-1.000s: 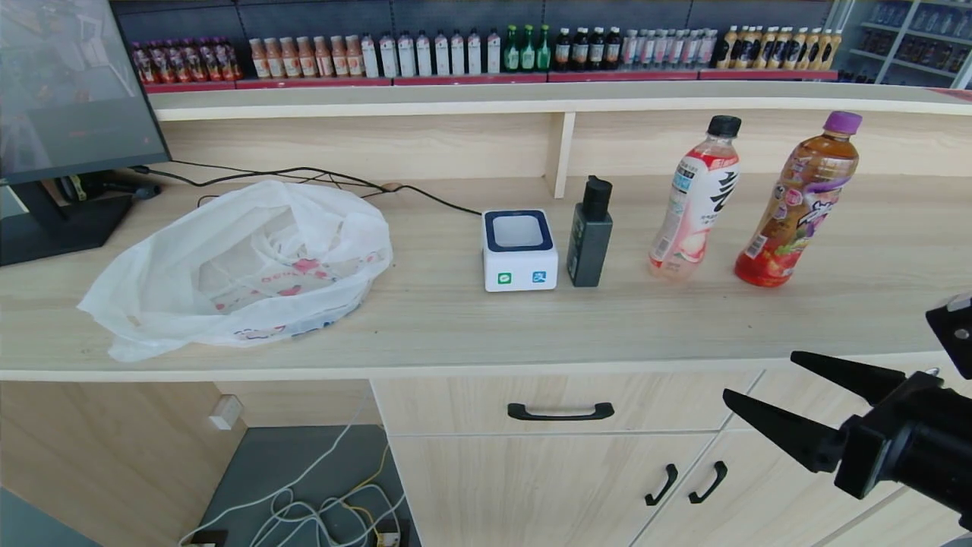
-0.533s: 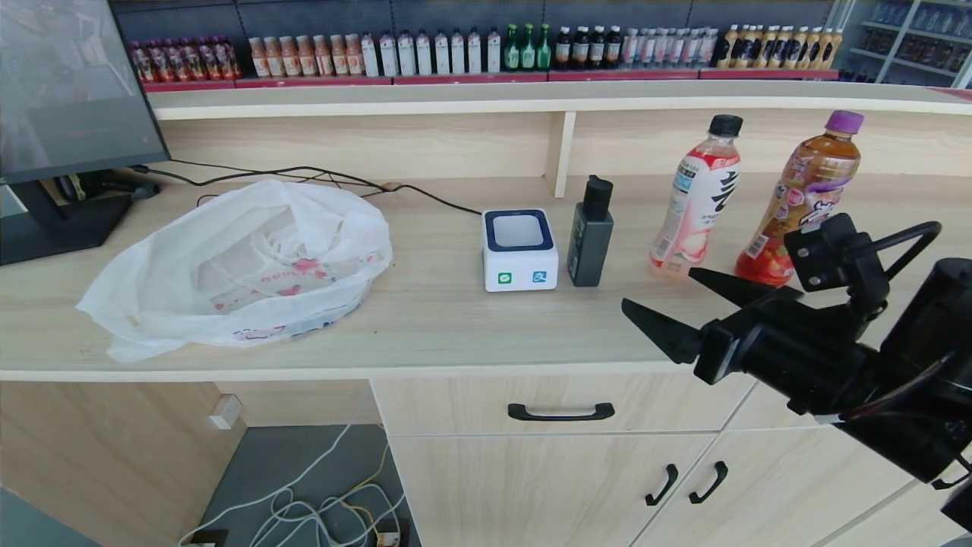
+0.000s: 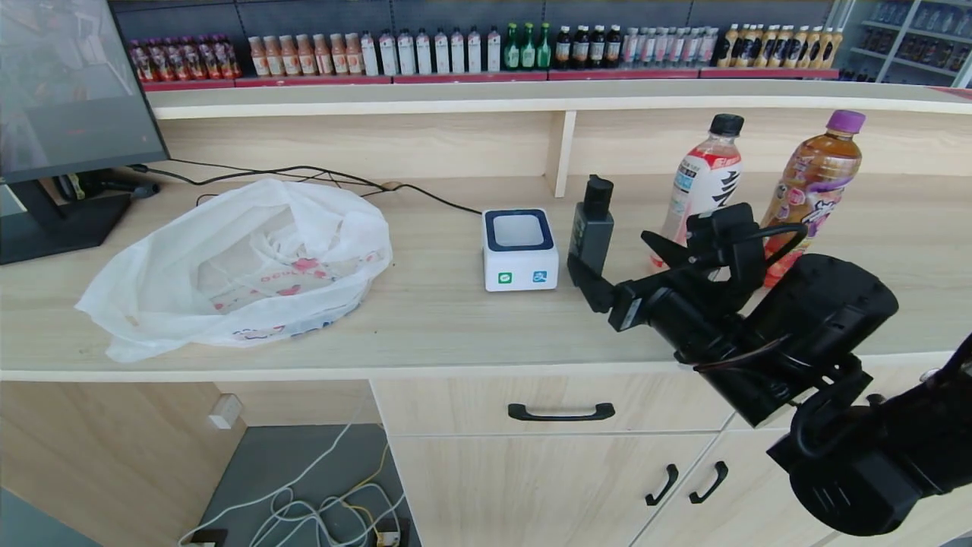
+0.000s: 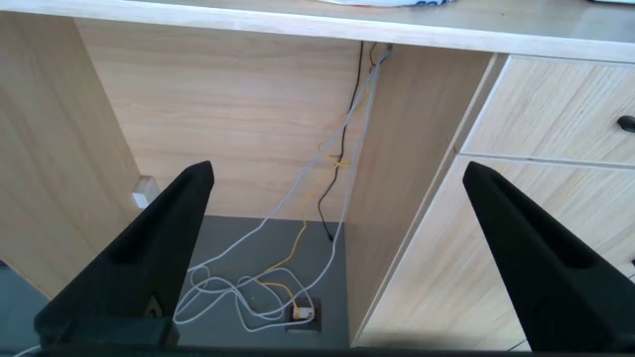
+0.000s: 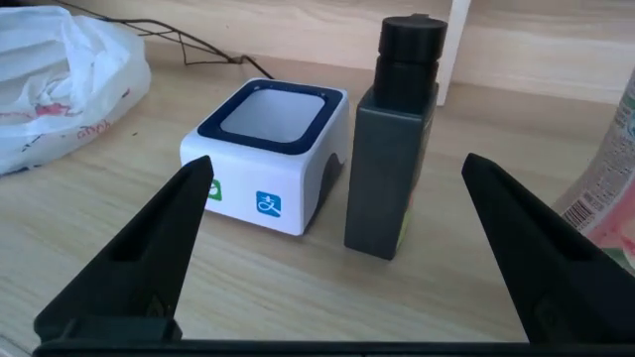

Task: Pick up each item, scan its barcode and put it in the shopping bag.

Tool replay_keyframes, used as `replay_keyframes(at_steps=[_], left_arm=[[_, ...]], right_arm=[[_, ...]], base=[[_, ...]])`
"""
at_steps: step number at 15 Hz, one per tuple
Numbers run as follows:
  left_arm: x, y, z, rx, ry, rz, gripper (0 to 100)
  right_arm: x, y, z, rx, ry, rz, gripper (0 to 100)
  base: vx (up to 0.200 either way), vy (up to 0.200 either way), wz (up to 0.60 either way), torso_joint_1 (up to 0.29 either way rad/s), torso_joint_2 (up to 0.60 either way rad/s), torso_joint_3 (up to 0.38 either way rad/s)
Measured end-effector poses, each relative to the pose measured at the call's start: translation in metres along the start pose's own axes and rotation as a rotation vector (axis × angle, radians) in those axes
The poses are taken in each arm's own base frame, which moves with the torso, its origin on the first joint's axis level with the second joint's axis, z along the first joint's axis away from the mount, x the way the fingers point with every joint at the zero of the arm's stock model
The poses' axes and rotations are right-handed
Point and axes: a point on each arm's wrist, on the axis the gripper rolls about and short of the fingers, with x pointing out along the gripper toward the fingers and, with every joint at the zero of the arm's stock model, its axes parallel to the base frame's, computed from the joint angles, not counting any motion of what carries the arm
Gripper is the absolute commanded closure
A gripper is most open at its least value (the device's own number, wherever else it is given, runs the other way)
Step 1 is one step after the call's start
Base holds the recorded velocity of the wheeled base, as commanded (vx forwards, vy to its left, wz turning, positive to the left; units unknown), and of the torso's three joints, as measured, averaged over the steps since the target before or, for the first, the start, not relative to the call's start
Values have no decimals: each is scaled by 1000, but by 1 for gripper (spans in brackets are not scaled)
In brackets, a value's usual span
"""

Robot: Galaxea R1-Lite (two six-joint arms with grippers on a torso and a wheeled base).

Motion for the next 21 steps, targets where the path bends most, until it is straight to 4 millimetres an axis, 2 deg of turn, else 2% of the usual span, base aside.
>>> replay_keyframes(at_steps=[3,8,14,21], left_arm=[[0,0,0,0,0,0,0],[0,0,0,0,0,0,0],[0,0,0,0,0,0,0],[0,0,0,0,0,0,0]], right_arm=[[10,4,-11,-3,6,-7,0],[36,7,-15,24,-34,-44,0],[56,-4,-22,58,-53,-189,0],[69,-7,-32,56,-18,-208,0]], base=[[0,0,0,0,0,0],[0,0,0,0,0,0],[0,0,0,0,0,0],[0,0,0,0,0,0]])
